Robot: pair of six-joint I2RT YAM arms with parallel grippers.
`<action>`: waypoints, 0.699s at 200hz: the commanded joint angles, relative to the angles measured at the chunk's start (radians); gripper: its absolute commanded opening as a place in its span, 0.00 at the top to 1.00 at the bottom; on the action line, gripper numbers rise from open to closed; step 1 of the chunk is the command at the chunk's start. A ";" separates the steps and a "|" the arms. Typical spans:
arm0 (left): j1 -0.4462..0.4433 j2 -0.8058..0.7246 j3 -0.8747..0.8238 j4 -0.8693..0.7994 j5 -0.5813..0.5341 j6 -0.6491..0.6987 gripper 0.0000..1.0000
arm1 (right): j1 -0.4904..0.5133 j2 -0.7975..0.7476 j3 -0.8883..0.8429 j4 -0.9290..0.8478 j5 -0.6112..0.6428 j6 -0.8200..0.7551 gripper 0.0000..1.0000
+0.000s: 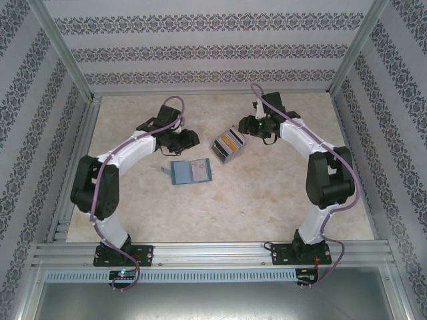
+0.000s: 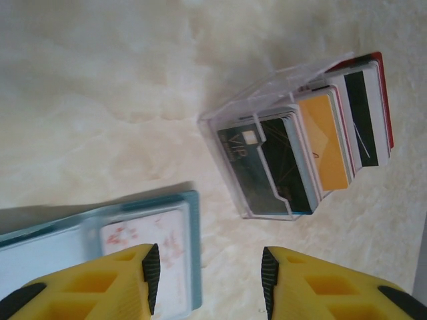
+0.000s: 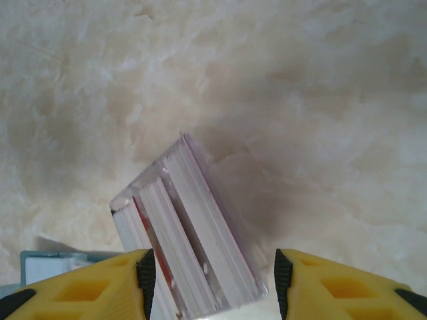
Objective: Put the credit cards into the card holder
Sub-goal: Pick up the credit card from the storage box.
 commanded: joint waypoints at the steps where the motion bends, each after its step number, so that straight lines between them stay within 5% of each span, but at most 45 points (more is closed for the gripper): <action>1: -0.032 0.063 0.058 0.058 0.050 -0.034 0.53 | 0.002 0.075 0.077 -0.080 -0.035 -0.041 0.47; 140: -0.107 0.277 0.147 0.115 0.100 -0.078 0.54 | 0.053 0.173 0.181 -0.122 -0.107 -0.065 0.47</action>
